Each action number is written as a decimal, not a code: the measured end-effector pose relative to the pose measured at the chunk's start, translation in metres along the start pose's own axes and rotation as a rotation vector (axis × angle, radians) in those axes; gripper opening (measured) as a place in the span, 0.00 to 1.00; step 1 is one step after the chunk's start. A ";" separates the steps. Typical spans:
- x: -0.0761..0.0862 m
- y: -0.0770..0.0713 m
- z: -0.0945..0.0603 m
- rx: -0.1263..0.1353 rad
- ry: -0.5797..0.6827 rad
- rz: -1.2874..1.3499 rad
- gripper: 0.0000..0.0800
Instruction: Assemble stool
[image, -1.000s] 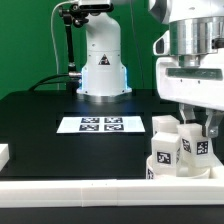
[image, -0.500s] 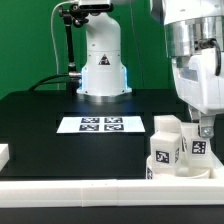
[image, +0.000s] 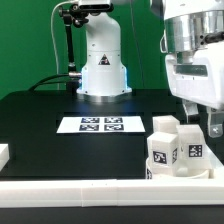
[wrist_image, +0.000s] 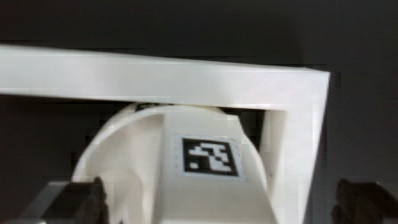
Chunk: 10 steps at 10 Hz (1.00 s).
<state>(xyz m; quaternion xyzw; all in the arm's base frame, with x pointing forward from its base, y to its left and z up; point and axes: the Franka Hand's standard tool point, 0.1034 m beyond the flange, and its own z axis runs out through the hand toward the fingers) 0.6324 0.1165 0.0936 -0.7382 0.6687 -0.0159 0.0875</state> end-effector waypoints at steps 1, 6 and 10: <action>0.001 -0.005 -0.005 0.006 -0.003 -0.072 0.81; 0.005 -0.007 -0.006 0.009 0.002 -0.415 0.81; 0.002 -0.012 -0.011 -0.024 0.021 -0.812 0.81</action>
Offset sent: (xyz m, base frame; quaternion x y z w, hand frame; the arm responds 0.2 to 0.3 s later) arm 0.0000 0.0000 0.0000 0.0000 0.0000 -0.1296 0.9916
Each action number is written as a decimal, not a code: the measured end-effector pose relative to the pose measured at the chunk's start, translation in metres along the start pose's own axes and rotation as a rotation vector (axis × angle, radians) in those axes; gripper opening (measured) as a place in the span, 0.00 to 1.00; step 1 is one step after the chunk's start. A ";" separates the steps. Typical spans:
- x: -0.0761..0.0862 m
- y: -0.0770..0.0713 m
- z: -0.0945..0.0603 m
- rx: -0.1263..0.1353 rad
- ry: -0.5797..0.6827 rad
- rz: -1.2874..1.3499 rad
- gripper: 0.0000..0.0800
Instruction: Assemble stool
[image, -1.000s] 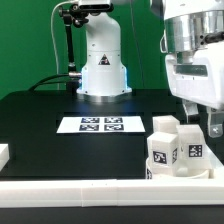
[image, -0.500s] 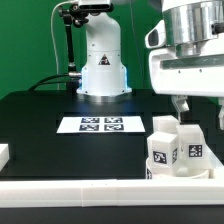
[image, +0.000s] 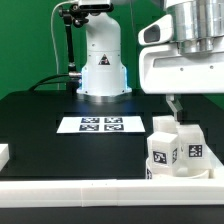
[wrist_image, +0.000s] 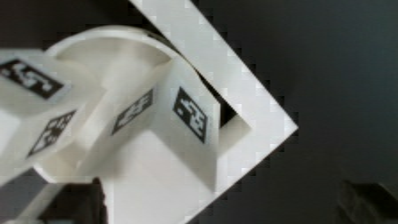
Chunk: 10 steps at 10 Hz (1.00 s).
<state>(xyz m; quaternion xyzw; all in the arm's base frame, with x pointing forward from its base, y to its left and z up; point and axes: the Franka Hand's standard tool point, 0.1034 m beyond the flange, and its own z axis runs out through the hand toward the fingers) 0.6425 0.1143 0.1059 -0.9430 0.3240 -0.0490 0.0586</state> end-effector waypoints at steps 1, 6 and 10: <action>0.001 -0.001 -0.001 -0.005 0.005 -0.066 0.81; 0.003 0.001 -0.001 -0.026 0.017 -0.394 0.81; 0.006 0.002 -0.002 -0.055 0.024 -0.729 0.81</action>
Offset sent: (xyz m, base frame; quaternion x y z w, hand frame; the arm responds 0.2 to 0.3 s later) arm 0.0000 0.0000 0.0000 0.0000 0.0000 -0.1938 0.9810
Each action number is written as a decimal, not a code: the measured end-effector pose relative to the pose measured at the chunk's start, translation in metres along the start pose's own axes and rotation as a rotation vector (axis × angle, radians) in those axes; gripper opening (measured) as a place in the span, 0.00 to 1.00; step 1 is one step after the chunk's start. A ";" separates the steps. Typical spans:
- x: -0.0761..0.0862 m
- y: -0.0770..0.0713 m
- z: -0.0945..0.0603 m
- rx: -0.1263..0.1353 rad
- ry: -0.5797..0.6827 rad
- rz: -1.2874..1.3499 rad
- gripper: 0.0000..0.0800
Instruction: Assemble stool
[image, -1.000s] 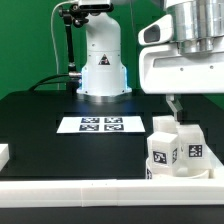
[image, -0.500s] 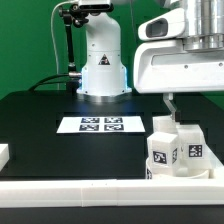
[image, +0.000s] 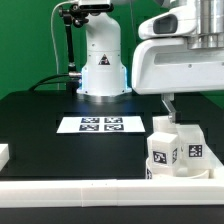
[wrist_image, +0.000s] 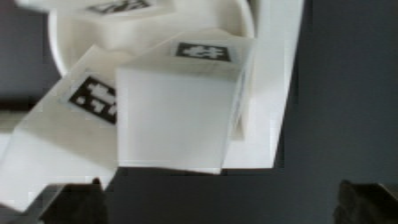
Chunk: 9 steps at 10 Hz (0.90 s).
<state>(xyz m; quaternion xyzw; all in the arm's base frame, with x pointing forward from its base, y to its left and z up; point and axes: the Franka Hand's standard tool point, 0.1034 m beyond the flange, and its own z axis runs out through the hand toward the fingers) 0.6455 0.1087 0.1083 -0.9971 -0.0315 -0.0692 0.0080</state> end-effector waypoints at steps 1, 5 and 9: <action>0.000 0.000 0.000 -0.009 0.000 -0.082 0.81; -0.004 -0.008 0.002 -0.039 -0.022 -0.487 0.81; -0.006 -0.003 0.003 -0.052 -0.043 -0.702 0.81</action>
Offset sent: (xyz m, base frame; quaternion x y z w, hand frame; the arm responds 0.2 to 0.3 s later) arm -0.0112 0.0216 -0.0022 0.0215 -0.0299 -0.2794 0.9595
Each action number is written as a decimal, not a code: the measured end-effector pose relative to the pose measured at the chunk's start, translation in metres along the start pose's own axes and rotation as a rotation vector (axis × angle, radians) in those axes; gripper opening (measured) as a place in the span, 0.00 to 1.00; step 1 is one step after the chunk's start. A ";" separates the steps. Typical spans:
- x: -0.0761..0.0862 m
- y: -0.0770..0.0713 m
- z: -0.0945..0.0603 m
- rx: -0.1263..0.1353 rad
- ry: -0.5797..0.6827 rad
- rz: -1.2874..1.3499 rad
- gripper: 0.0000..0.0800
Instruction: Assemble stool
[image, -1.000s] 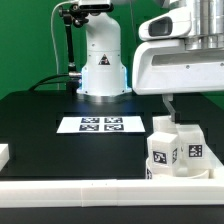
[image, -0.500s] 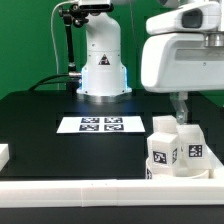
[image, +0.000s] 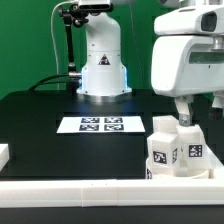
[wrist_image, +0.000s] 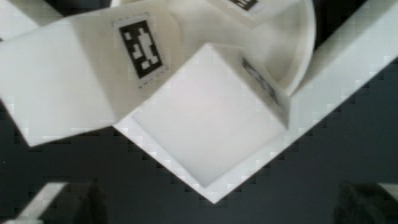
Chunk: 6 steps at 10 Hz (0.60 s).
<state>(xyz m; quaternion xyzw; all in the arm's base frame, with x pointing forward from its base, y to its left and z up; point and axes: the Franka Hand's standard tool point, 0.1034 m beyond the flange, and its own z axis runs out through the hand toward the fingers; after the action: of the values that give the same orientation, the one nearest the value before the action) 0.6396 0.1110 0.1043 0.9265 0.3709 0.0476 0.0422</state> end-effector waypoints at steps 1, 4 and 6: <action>0.000 -0.004 0.002 -0.012 -0.010 -0.118 0.81; 0.005 -0.008 0.003 -0.053 -0.022 -0.430 0.81; 0.000 -0.003 0.007 -0.061 -0.038 -0.575 0.81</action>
Offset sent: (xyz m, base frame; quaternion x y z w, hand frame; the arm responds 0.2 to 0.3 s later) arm -0.0024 0.0085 0.0016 -0.0262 -0.0021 -0.2320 0.9724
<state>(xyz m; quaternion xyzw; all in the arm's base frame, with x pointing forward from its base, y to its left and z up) 0.6385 0.1132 0.0972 0.7823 0.6159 0.0275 0.0886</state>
